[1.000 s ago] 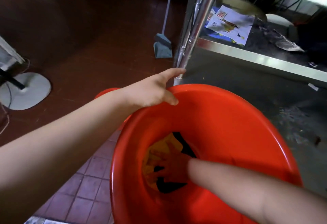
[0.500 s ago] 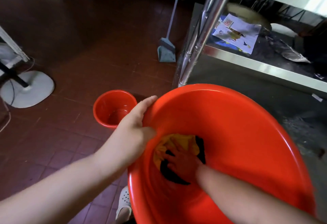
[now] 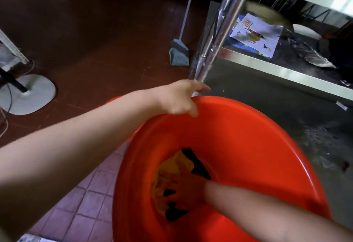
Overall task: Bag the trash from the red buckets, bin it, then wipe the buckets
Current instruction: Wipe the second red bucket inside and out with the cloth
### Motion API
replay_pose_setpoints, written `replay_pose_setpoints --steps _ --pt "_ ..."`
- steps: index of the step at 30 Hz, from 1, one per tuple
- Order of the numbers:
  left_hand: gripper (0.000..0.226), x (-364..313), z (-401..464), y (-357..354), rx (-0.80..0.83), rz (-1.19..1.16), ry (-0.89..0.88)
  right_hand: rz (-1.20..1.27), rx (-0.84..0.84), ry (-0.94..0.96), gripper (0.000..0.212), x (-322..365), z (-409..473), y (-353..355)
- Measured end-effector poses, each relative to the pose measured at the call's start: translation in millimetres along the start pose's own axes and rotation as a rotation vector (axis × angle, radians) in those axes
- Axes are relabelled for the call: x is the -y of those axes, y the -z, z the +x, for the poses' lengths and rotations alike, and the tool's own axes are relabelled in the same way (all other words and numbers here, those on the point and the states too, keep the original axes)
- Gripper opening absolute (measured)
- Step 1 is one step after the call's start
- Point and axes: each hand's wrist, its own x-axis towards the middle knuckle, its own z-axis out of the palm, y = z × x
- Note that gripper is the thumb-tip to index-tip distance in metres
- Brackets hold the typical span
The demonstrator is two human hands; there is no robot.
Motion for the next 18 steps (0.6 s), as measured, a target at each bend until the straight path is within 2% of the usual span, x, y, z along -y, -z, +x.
replay_pose_setpoints --steps 2,4,6,8,9,11,13,14,15,17,18 --pt "0.075 -0.1 3.9 -3.7 0.088 -0.148 0.0 0.158 0.004 0.145 0.049 -8.5 8.4 -2.8" --pt "0.073 2.5 0.4 -4.3 0.093 -0.21 -0.028 0.251 0.004 0.172 0.053 -12.9 10.8 -6.0" --pt "0.068 6.0 -7.3 -2.0 0.06 -0.281 -0.025 0.229 -0.008 0.098 0.053 -16.1 8.6 -5.3" --pt "0.063 11.0 -18.6 0.8 0.006 -0.338 -0.001 0.266 0.026 -0.062 0.053 -21.8 4.5 -1.0" --pt "0.062 13.0 -25.2 1.4 -0.02 -0.367 0.018 0.304 -0.012 -0.117 0.055 -22.3 5.8 -2.9" --pt "0.063 16.8 -39.1 0.4 -0.074 -0.448 0.05 0.394 -0.032 -0.099 0.056 -28.9 4.9 -7.0" --pt "0.065 20.1 -54.8 -5.5 -0.159 -0.511 0.08 0.357 -0.087 -0.075 0.057 -24.2 3.1 -13.2" --pt "0.066 21.6 -62.7 -10.0 -0.216 -0.528 0.102 0.358 -0.032 -0.101 0.057 -26.0 -0.2 -10.2" --pt "0.067 22.8 -70.1 -15.6 -0.277 -0.543 0.127 0.388 0.039 -0.182 0.057 -30.9 -2.9 -6.3" --pt "0.068 23.1 -83.0 -29.5 -0.404 -0.583 0.164 0.377 0.011 -0.396 0.053 -36.9 -4.5 -5.7" --pt "0.068 21.7 -89.1 -37.4 -0.462 -0.605 0.171 0.376 -0.014 -0.428 0.05 -40.1 -5.1 -7.0"
